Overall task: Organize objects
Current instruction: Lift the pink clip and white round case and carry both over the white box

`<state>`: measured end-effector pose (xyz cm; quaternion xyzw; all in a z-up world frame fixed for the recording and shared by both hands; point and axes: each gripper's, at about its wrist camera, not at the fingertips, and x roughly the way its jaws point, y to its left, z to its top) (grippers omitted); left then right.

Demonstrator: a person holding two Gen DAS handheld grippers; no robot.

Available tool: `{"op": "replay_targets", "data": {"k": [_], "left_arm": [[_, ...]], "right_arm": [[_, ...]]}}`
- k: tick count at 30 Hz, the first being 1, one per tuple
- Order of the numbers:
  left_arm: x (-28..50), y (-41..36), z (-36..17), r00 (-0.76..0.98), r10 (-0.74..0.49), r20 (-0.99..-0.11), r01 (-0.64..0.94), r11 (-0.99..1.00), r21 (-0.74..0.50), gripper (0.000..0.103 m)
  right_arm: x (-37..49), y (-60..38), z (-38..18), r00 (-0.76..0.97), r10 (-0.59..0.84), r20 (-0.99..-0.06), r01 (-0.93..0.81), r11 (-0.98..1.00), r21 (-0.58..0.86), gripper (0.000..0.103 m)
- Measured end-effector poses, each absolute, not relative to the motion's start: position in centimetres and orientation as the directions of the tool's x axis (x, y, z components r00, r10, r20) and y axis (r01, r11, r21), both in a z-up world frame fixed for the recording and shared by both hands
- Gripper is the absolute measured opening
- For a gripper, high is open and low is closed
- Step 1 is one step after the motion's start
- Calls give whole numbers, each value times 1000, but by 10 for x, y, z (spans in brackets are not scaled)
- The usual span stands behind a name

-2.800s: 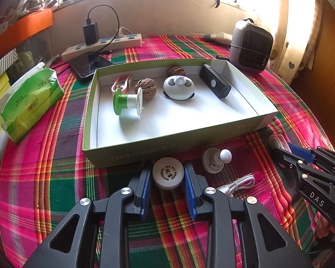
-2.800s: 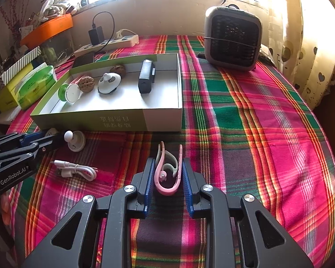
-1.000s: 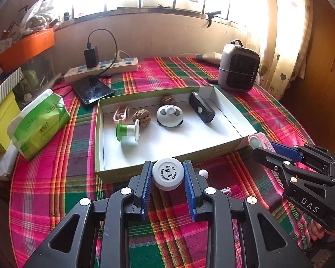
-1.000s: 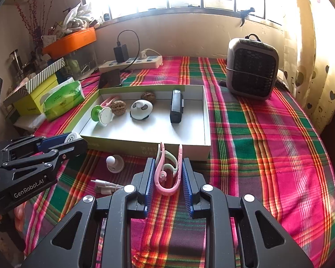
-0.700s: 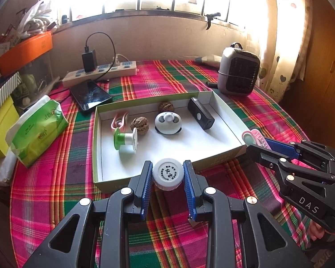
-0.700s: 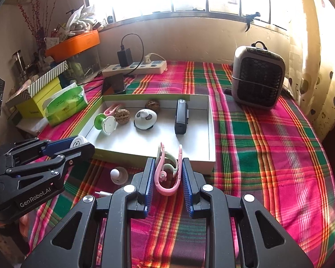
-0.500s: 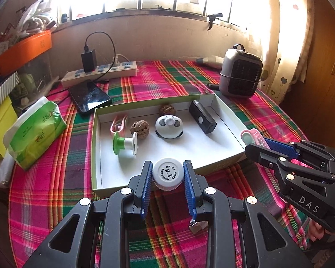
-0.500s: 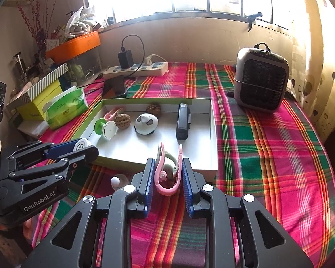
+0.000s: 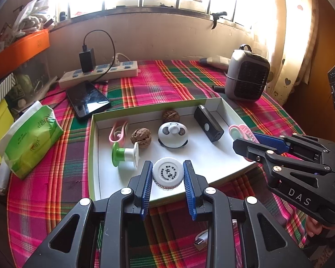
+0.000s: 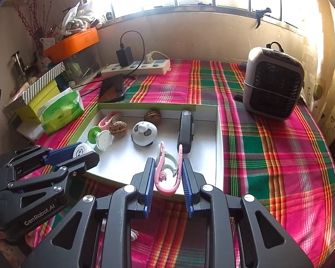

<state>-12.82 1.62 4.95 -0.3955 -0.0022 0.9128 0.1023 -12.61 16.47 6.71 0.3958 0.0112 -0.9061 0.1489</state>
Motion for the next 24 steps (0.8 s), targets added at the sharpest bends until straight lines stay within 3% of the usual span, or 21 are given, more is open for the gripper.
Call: {"op": "replay_targets", "data": {"k": [24], "left_arm": [[-163,23,29,-624,173,-762,-184,-980,-71,26]], "right_arm": [[-182,146,38,-558,-293,-776,334,-936,113,25]]}}
